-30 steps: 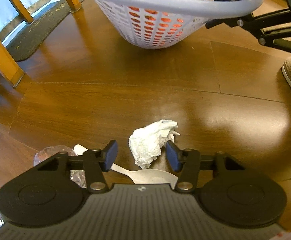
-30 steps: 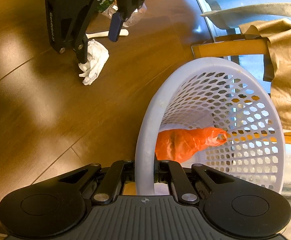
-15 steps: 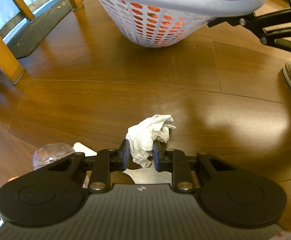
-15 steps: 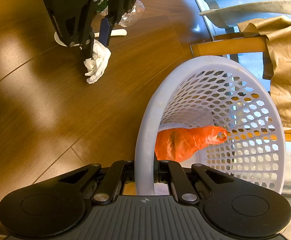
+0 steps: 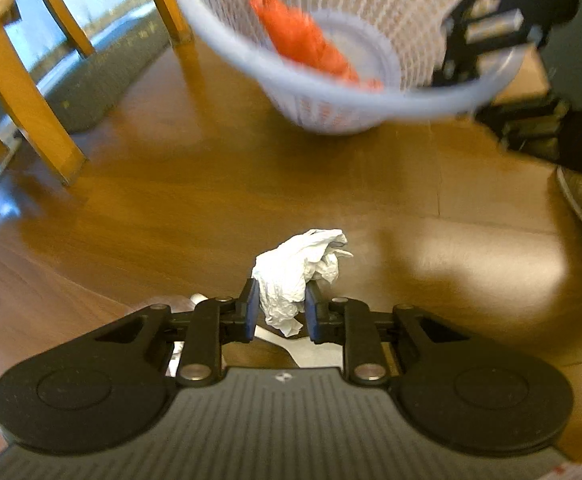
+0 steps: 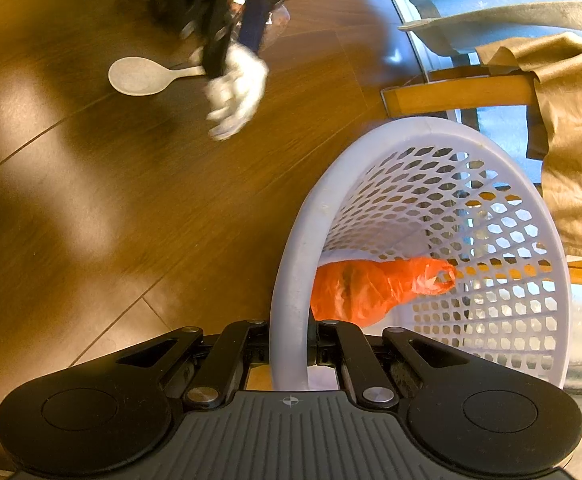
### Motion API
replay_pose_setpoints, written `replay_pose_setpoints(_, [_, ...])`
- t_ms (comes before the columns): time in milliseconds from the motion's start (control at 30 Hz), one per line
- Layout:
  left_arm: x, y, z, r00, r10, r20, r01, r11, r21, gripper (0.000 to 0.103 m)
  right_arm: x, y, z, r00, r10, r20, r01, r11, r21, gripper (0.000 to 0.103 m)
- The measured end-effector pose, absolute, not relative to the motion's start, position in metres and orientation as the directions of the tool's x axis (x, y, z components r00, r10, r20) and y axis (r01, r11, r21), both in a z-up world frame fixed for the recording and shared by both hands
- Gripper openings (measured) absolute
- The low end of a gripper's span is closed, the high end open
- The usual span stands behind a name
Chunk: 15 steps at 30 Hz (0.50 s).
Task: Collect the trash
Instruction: 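Carry the tissue into the basket and open the left tool while the right tool holds the basket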
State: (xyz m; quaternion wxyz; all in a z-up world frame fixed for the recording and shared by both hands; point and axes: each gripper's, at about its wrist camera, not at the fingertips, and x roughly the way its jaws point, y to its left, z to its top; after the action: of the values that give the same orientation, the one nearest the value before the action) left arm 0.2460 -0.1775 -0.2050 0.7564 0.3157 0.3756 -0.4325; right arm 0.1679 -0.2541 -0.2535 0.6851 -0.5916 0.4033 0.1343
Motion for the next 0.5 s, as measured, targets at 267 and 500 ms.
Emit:
replay_pose_setpoints(267, [0.247,-0.178,-0.131,0.401,-0.502,-0.766,0.884,0.432,0.179,0.019,0.173,-0.253,-0.253,0.639,-0.293,-0.711,-0.663,0.26,-0.703,0.002])
replay_pose_setpoints(500, [0.251,-0.199,-0.087,0.411,-0.578,-0.705,0.885,0.439,0.156,0.019,0.174,-0.253,-0.252,0.639,-0.288,-0.713,-0.663,0.264,-0.701,0.002])
